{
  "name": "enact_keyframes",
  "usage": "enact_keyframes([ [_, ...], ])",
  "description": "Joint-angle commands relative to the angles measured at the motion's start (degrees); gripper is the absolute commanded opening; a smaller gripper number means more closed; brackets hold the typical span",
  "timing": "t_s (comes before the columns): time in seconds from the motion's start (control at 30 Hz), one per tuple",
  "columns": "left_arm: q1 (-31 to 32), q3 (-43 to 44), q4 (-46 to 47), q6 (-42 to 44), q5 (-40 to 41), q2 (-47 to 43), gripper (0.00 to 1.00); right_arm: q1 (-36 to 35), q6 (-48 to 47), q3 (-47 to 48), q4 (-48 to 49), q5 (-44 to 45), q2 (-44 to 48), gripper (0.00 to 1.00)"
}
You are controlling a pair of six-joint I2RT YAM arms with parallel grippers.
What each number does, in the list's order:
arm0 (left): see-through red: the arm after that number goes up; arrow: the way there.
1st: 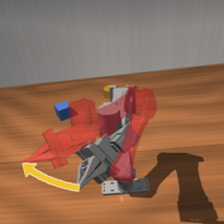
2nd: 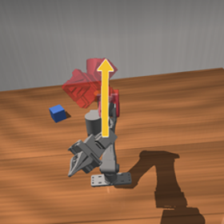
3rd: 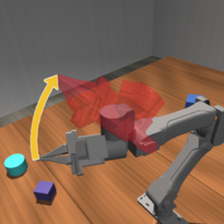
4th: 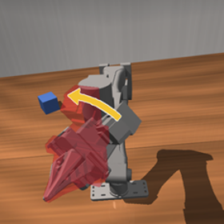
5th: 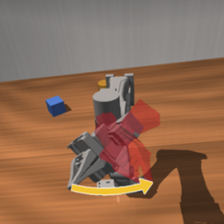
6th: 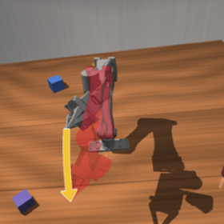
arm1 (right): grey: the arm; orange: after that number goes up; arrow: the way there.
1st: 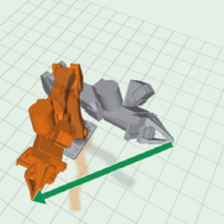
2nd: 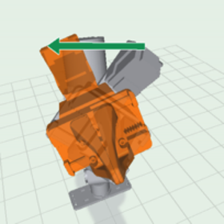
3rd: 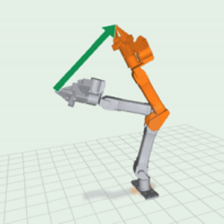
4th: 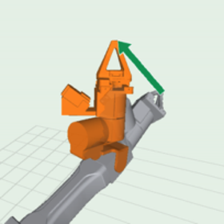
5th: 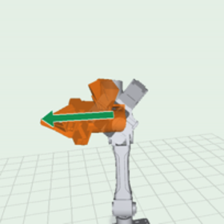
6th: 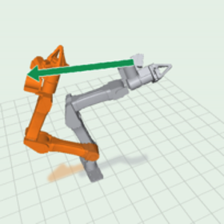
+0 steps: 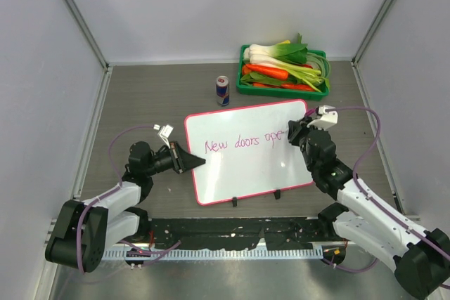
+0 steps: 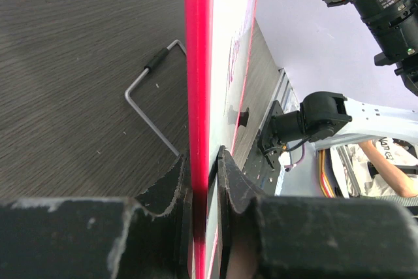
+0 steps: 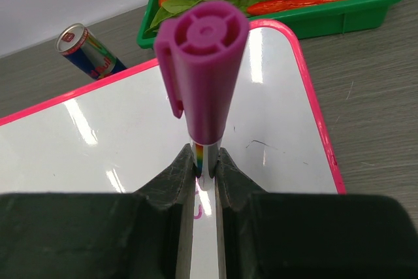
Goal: Write a sentence on the whiteboard
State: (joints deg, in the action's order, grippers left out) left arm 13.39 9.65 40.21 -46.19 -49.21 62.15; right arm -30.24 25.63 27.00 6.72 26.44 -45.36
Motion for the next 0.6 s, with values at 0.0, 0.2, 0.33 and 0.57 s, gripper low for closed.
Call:
enact_keyframes([
  [0.0, 0.24, 0.46, -2.24, 6.2, 3.68, 0.95, 0.0, 0.09, 0.13, 1.56, 4.35, 1.95, -1.39, 0.01],
  [0.2, 0.24, 0.46, -2.32, 6.2, 3.68, 0.87, 0.0, 0.18, 0.12, 0.95, 3.48, 2.13, -1.66, 0.01],
  [0.33, 0.24, 0.46, -2.33, 6.21, 3.51, 0.87, 0.0, 0.09, 0.12, 0.24, 1.99, 1.52, -0.52, 0.01],
  [0.57, 0.24, 0.46, -2.32, 6.21, 3.68, 0.78, 0.0, 0.09, 0.56, -1.34, -0.65, 0.72, 1.24, 0.01],
])
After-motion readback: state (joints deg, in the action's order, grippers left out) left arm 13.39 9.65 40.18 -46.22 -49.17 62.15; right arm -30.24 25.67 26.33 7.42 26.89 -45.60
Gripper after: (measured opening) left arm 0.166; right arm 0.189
